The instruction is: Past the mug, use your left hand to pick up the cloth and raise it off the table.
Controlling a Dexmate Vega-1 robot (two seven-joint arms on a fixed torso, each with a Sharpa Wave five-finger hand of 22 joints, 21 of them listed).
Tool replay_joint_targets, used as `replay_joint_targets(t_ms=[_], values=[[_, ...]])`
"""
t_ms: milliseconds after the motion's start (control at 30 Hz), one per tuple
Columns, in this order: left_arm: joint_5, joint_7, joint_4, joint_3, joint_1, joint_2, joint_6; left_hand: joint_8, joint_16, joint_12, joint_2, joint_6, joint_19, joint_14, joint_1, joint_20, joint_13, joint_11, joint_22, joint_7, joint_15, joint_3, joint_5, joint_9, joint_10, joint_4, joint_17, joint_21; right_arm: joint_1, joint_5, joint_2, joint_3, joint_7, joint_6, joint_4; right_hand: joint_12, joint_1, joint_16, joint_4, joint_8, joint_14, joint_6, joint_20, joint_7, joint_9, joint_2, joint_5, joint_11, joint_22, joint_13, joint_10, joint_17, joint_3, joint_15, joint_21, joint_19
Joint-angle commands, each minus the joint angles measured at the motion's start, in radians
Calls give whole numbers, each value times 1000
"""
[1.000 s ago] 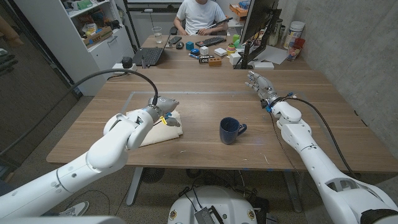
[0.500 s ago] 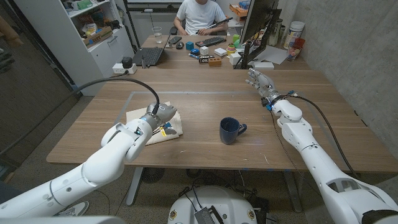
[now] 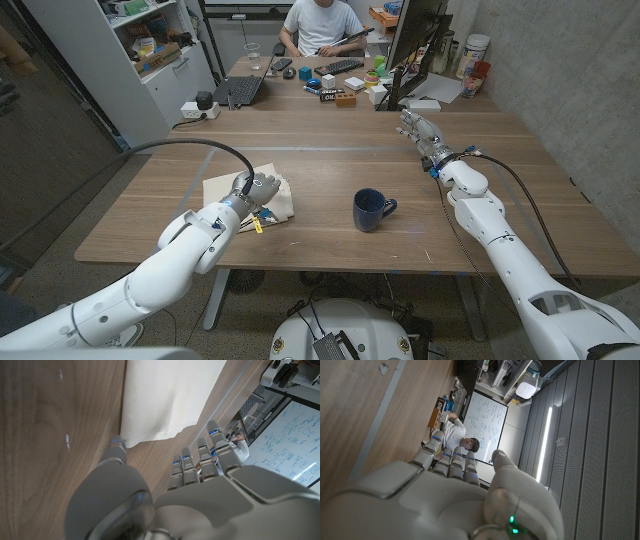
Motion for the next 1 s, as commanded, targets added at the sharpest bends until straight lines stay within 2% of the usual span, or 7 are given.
replay_joint_targets(t_ms=[33,333,500,733,1000], values=[[-3,57,37,-17,26,-8,-17,7,-3,4,7,8,10,5,7,2,6,-2,2,0,-2,1,3,1,3,-1,5,-3,-1,2,3,-8,-9,3,-8,3,-2,7,0,4,10,7,6,-7,5,-2,6,0,2,6,9,3,0,2,3,5],[-27,37,64,-2,7,-20,-29,7,-4,5,7,9,11,5,7,2,9,-4,2,-1,-3,-1,2,1,4,-1,5,-6,13,-5,-1,-18,-3,2,2,3,-3,7,-1,4,10,6,7,-7,5,-3,6,2,2,6,9,3,-2,3,3,5],[-25,60,69,5,2,-20,-26,9,-4,6,6,14,11,5,3,2,12,-4,2,-1,-3,-5,2,1,4,1,5,-9,25,-5,-3,-21,9,5,2,3,-3,7,-1,4,10,6,7,-8,5,-4,6,1,2,6,9,3,-2,3,3,5],[-14,76,118,52,-25,-45,-39,8,-5,8,4,15,11,4,-3,2,16,-5,2,-1,-3,-10,1,1,7,4,6,-13,24,-4,-5,-22,7,2,-2,3,-4,7,-1,4,10,6,8,-8,5,-4,6,1,2,6,8,2,-3,3,3,5],[-16,93,133,59,-30,-48,-25,1,-4,10,5,-2,11,9,-4,2,21,-13,2,-4,-5,-13,1,2,10,4,6,-18,22,-4,-8,-23,7,-6,-2,3,-4,7,-2,4,11,6,8,-9,5,-4,6,2,2,6,8,2,-3,3,3,5]])
